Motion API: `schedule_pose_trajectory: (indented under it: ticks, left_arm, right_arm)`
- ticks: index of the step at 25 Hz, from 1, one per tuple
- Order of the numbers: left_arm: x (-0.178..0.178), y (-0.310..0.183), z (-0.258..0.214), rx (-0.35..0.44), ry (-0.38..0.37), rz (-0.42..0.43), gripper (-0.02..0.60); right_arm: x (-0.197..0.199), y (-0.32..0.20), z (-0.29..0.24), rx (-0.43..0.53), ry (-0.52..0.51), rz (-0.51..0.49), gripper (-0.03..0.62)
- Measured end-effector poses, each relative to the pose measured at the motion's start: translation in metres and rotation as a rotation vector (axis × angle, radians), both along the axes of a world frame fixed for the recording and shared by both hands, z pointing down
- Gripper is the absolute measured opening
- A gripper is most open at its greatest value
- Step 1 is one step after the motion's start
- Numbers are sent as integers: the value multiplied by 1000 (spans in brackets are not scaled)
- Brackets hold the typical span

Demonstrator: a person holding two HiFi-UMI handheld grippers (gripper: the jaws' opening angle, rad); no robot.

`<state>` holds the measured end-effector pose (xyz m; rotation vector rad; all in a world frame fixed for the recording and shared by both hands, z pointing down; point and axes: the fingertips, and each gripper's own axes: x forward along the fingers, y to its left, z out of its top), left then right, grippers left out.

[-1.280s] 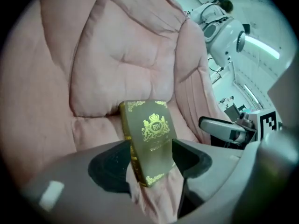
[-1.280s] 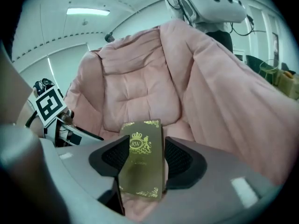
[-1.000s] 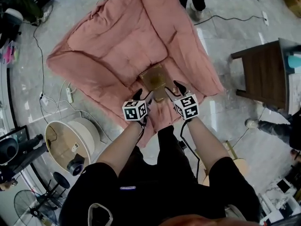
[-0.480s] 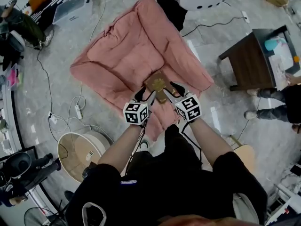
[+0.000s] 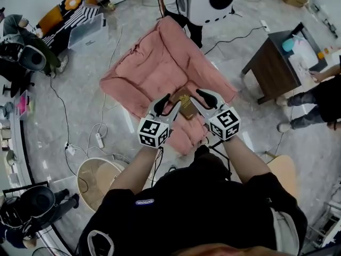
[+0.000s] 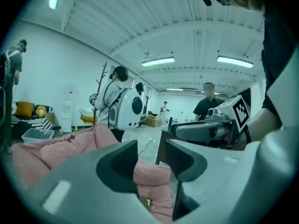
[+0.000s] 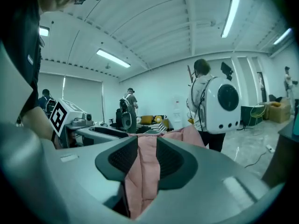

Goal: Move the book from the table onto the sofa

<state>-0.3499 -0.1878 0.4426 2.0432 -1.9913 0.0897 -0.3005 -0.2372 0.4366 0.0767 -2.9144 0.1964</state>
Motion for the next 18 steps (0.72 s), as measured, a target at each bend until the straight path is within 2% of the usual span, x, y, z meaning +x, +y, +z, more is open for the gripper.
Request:
schedule_pose_trajectory:
  ticks: [4,10,18]
  left_arm:
    - [14,15,-52,80,-72,48,177]
    - [40,56,-117,183,-121,141,130]
    - [95,121,-154,257,-174,300,96]
  right_arm:
    - [19,20,-45,41,-65,34,140]
    - [46,66,-110,101,-173,107,126]
    - [118,135,-155,170,-268,248,101]
